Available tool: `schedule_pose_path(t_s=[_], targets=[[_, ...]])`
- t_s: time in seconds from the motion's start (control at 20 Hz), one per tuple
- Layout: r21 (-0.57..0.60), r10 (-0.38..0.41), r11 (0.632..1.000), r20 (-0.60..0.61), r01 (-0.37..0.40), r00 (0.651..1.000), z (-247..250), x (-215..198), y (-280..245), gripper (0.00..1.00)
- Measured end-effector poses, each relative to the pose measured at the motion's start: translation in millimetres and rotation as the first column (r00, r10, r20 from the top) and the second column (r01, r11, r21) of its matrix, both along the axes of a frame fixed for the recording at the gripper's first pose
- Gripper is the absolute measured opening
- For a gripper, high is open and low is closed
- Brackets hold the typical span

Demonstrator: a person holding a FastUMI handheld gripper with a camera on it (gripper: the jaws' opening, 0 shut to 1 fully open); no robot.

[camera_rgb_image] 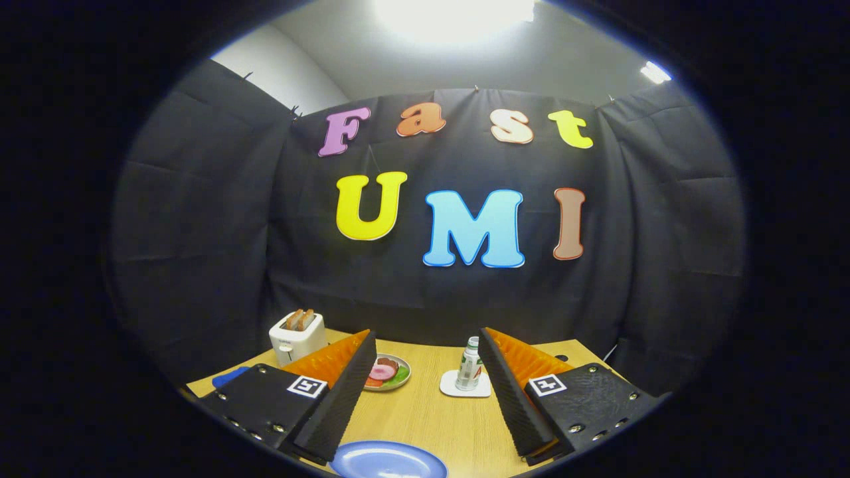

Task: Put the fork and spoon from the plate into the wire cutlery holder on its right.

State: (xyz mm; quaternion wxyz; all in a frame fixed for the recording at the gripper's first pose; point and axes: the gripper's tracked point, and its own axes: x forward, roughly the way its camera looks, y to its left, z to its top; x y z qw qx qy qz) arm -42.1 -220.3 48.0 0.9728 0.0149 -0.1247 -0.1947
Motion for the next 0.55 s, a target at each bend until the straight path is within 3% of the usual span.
schedule_pose_path(t_s=[0.1, 0.55], targets=[[0.037, -0.004, 0.999, -0.001, 0.004, 1.0, -8, -2, 8, 0.95], [-0.066, 0.058, 0.996, -0.019, -0.059, 0.998, 3, -6, 32, 0.95]])
